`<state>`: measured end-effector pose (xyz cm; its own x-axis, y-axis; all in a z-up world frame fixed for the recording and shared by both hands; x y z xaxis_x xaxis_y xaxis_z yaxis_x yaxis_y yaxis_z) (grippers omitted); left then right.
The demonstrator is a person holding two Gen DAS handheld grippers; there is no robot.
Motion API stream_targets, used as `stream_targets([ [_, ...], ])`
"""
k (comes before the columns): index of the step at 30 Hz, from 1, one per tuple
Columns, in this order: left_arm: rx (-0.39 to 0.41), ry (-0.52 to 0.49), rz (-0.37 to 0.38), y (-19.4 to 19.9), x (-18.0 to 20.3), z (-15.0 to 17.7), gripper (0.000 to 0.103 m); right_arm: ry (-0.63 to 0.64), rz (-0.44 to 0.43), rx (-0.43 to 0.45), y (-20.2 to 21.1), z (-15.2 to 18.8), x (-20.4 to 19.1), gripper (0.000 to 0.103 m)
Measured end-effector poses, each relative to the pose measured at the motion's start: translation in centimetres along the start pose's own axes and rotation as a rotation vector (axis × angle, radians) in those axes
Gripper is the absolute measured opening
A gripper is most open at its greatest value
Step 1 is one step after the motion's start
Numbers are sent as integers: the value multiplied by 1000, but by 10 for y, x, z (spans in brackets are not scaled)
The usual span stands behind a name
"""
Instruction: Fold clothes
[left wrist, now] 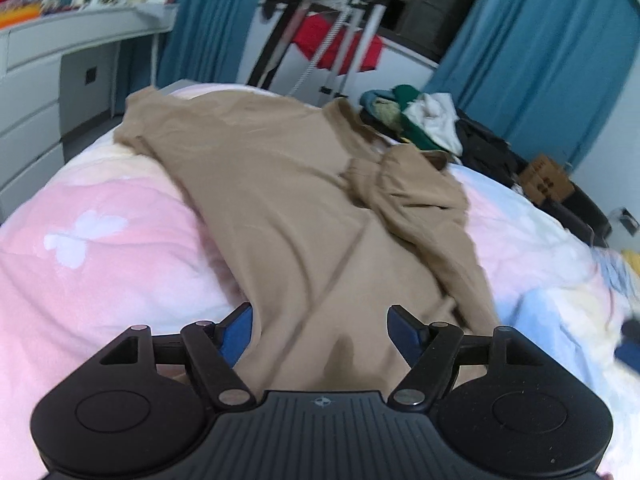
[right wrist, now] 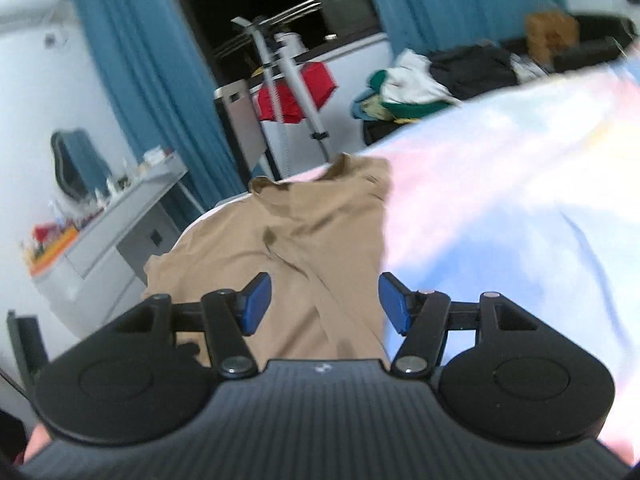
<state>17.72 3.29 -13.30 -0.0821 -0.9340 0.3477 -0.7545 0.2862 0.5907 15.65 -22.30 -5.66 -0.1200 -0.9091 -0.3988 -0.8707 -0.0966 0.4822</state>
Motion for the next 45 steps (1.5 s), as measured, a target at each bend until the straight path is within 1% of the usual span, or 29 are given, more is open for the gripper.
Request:
stream_targets([
  [3, 25, -58, 2, 16, 22, 4, 74, -52, 84, 26, 17, 8, 31, 64],
  [5, 29, -92, 32, 26, 40, 11, 74, -66, 105, 49, 20, 3, 42, 64],
  [8, -3, -111, 76, 33, 71, 31, 74, -87, 117, 100, 25, -9, 55, 64],
  [11, -57, -132, 161, 34, 112, 57, 73, -102, 120, 131, 31, -16, 68, 64],
  [14, -101, -175, 236, 31, 155, 88, 71, -144, 152, 152, 35, -21, 87, 64],
  [16, -142, -188, 276, 25, 176, 109, 63, -174, 169, 177, 43, -23, 103, 64],
  [19, -203, -208, 336, 16, 207, 141, 57, -202, 184, 214, 50, -26, 119, 64],
  [20, -215, -216, 341, 12, 213, 149, 57, -209, 186, 217, 50, -26, 123, 64],
  [23, -249, -228, 348, -3, 224, 168, 49, -225, 182, 199, 42, -25, 130, 64],
  [24, -259, -229, 353, -6, 224, 173, 39, -228, 179, 188, 39, -24, 132, 64],
  [25, -261, -244, 355, -9, 224, 175, 22, -226, 181, 175, 34, -23, 133, 64],
  [27, -262, -276, 356, -13, 223, 177, 5, -214, 192, 149, 26, -21, 134, 64],
  [28, -262, -292, 356, -16, 223, 178, 2, -210, 193, 137, 23, -19, 133, 64],
  [29, -263, -308, 357, -18, 223, 179, 1, -208, 191, 126, 20, -18, 133, 64],
  [32, -239, -284, 381, 2, 218, 166, 1, -211, 185, 104, 16, -15, 132, 64],
  [34, -231, -235, 407, 23, 210, 152, 1, -212, 171, 99, 16, -15, 129, 64],
  [36, -234, -180, 410, 42, 192, 139, 1, -214, 148, 84, 15, -14, 125, 64],
  [39, -240, -97, 413, 71, 165, 119, 1, -218, 113, 21, 7, -8, 119, 64],
  [40, -250, -65, 402, 79, 152, 114, 1, -210, 107, -8, 2, -4, 115, 64],
  [43, -288, 28, 338, 90, 111, 103, 1, -178, 88, -92, -11, 7, 103, 64],
  [45, -309, 28, 265, 86, 91, 104, 1, -162, 58, -137, -17, 14, 93, 64],
])
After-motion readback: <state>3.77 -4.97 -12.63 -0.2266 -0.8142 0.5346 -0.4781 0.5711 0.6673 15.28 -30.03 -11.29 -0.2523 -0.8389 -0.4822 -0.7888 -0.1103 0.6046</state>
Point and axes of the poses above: each gripper's, at about its wrist camera, not at the fingertips, and y roughly against the way its jaws point, x to its right, z to its underside, the point moved 10 cm from there along -y, roughly the way its jaws point, and after that the axes turned 5 degrees about z, right-handed, at the moved point
